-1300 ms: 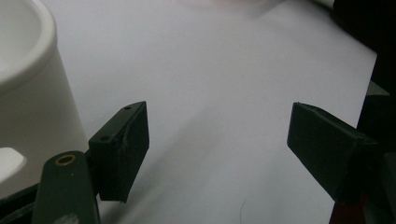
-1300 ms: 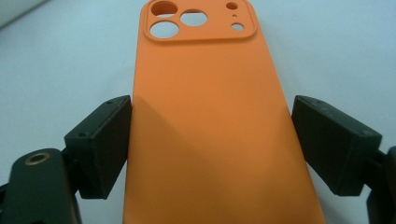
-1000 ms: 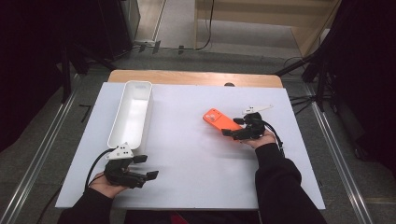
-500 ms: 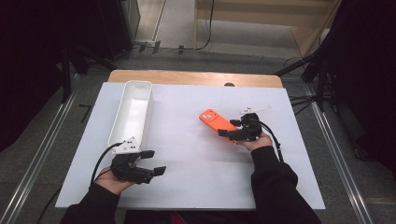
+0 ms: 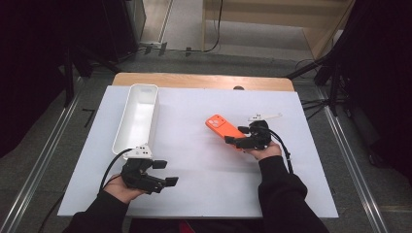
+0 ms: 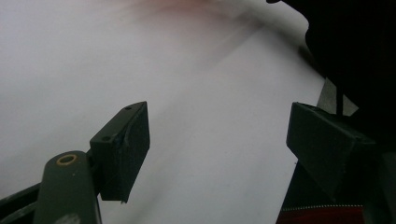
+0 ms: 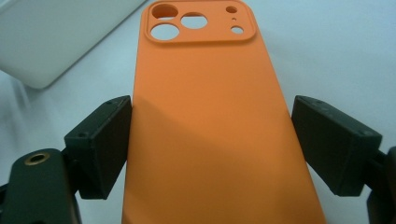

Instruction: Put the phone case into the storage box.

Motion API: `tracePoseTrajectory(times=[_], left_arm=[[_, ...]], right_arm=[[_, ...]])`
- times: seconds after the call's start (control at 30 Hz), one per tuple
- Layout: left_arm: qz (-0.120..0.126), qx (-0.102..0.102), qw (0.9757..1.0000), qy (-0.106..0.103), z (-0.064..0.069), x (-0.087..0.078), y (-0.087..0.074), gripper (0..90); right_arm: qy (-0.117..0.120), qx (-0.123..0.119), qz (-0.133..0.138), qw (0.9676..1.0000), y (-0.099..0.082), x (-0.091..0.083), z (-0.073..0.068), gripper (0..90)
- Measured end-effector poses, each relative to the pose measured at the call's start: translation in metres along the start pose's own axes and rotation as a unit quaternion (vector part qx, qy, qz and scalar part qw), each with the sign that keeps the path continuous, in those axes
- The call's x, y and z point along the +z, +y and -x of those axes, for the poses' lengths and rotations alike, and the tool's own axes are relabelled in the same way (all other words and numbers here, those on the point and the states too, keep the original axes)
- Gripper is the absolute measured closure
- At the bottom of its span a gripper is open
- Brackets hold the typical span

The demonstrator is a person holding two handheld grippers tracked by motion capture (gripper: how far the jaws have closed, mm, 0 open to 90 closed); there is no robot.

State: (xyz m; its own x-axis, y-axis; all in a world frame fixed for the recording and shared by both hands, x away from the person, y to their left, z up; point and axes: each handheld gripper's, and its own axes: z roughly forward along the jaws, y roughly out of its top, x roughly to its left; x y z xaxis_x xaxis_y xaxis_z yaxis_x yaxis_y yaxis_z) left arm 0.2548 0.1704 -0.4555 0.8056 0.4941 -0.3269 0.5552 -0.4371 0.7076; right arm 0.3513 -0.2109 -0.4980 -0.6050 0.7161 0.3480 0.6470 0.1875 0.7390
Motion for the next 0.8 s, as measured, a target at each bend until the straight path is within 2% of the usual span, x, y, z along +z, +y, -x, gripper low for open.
tracePoseTrajectory(times=[0.13,0.17,0.23,0.33,0.47,0.6,0.67,0.7,0.8], left_arm=[[0.001,-0.001,1.0,-0.01,0.003,0.003,0.007,21.5],[-0.002,-0.001,0.9999,-0.017,0.004,0.003,0.008,15.3],[-0.005,0.0,0.9998,-0.019,0.006,0.006,0.011,15.3],[-0.01,0.003,0.9996,-0.028,0.008,0.011,0.019,15.3],[-0.015,0.004,0.9992,-0.036,0.007,0.016,0.027,16.2],[-0.014,0.007,0.9994,-0.03,0.005,0.018,0.031,19.2],[-0.015,0.001,0.9995,-0.029,0.003,0.02,0.034,19.2],[-0.011,0.001,0.9995,-0.029,0.002,0.022,0.037,19.2],[-0.009,0.001,0.9995,-0.029,0.0,0.024,0.042,19.2]], right_arm=[[-0.009,-0.003,-0.008,0.9999,-0.002,0.003,-0.005,14.2],[-0.013,-0.004,-0.005,0.9999,-0.002,0.003,-0.009,14.2],[-0.017,-0.004,-0.002,0.9998,-0.002,0.002,-0.01,14.2],[-0.027,-0.003,0.004,0.9996,-0.003,0.001,-0.021,14.2],[-0.031,-0.001,-0.002,0.9995,-0.007,0.002,-0.028,14.2],[-0.037,-0.003,0.001,0.9993,-0.009,-0.001,-0.033,14.2],[-0.039,-0.001,0.004,0.9992,-0.011,-0.001,-0.033,14.2],[-0.038,0.009,0.008,0.9992,-0.016,-0.003,-0.036,14.2],[-0.04,0.009,0.001,0.9991,-0.019,-0.003,-0.038,14.2]])
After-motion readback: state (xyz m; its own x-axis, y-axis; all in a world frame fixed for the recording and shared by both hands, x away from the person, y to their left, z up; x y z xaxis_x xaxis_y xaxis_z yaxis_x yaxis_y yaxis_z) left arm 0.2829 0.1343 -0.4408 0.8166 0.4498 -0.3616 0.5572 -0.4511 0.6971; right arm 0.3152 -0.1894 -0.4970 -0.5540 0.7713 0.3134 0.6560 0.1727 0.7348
